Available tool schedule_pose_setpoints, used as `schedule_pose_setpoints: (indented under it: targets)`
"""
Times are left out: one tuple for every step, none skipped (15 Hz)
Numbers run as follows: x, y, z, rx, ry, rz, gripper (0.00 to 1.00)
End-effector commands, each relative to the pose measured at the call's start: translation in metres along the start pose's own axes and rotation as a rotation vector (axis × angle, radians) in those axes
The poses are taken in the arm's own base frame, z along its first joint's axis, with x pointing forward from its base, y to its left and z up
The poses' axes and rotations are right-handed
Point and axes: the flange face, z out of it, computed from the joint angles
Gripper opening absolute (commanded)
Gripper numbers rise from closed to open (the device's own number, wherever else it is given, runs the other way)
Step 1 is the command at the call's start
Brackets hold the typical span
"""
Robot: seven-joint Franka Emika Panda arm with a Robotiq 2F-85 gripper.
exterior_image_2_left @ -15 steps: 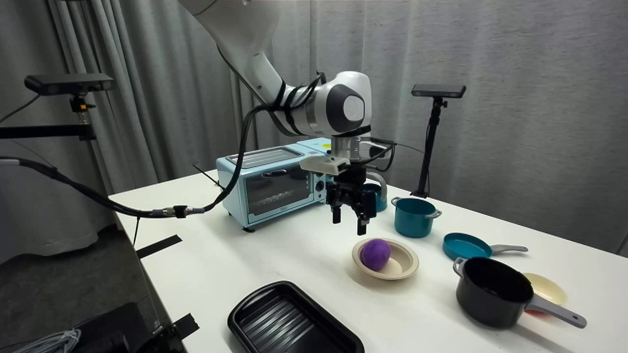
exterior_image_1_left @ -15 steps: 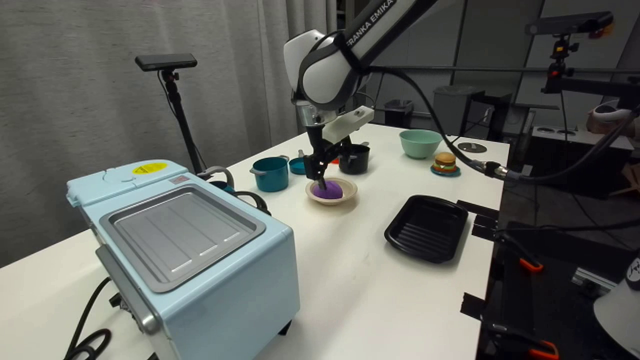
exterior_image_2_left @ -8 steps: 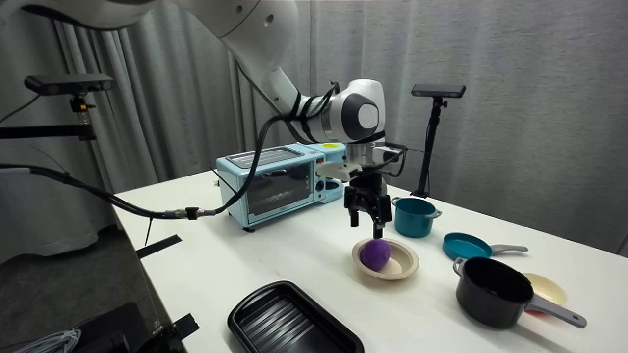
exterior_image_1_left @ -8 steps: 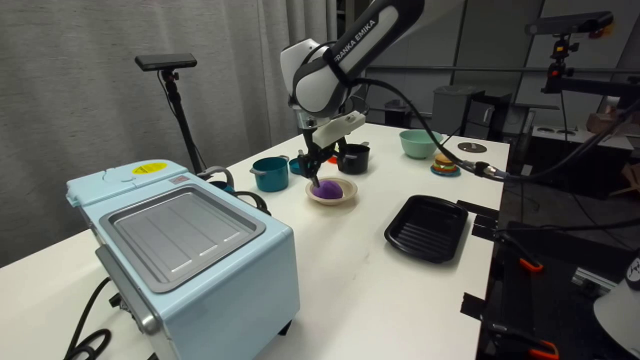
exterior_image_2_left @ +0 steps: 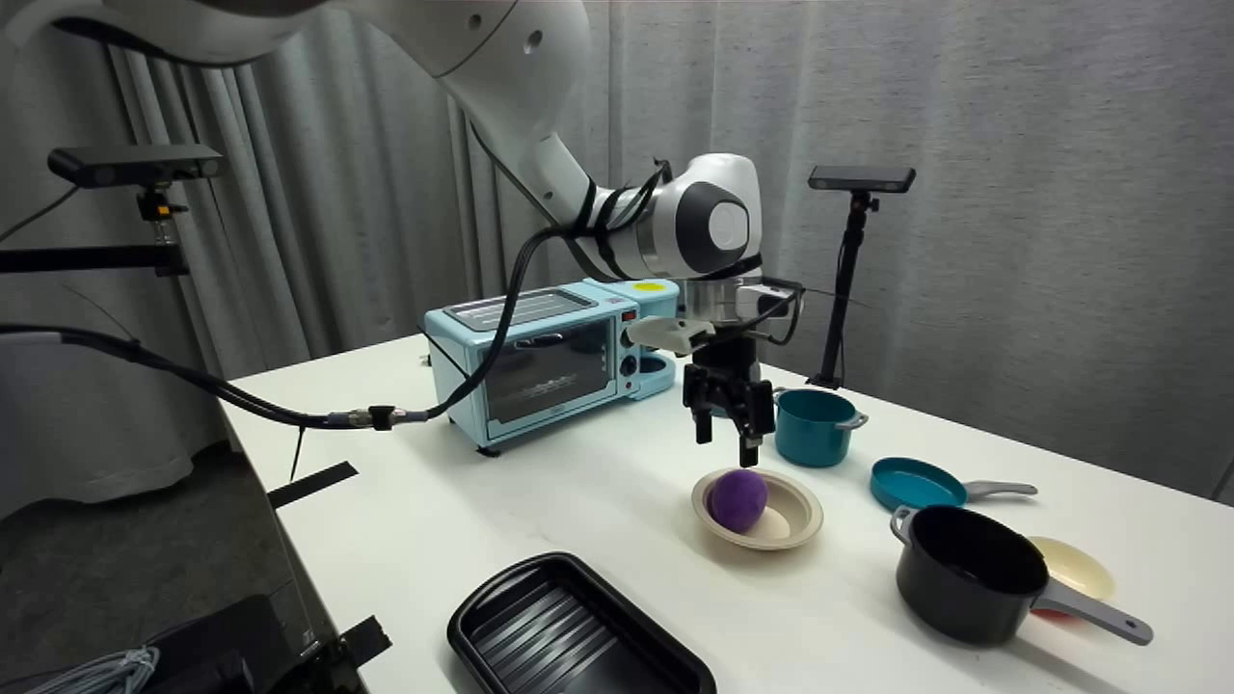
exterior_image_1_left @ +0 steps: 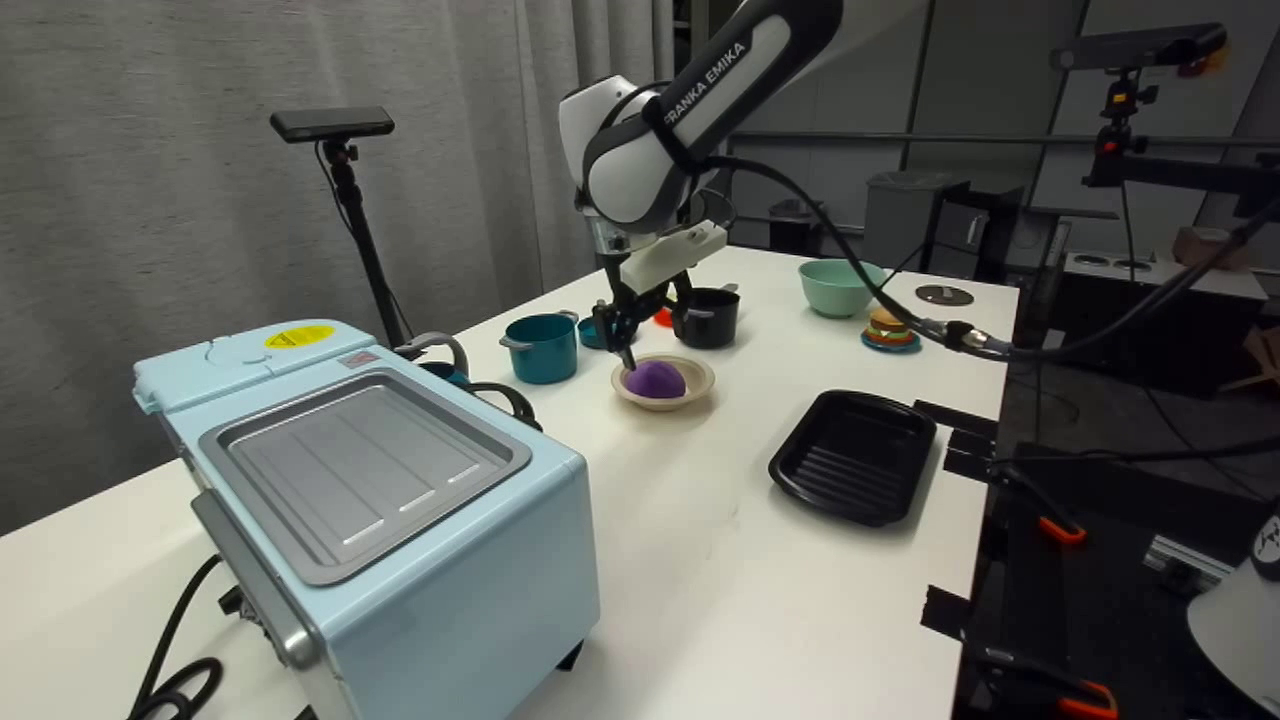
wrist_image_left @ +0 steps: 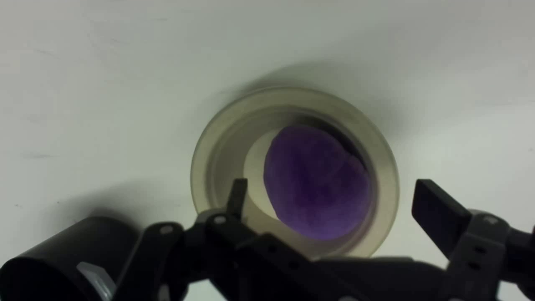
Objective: Put the purple plushie on the table
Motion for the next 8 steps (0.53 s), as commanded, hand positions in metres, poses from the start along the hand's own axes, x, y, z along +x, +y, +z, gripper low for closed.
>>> schedule_pose_setpoints:
  targets:
    - [0.005,-0.003,0.011,-0.023,0.017,0.001,1.00]
    - [0.006,-0.004,0.019,-0.029,0.022,-0.002,1.00]
    - [0.007,-0.005,0.026,-0.035,0.024,-0.005,1.00]
    - [0.011,-0.004,0.033,-0.034,0.032,-0.004,1.00]
    - [0.014,-0.005,0.041,-0.033,0.035,-0.004,1.00]
    - [0.018,-0.005,0.048,-0.029,0.041,-0.003,1.00]
    - [0.035,0.006,0.052,-0.026,0.049,0.000,1.00]
    - [0.038,0.006,0.057,-0.025,0.055,0.006,1.00]
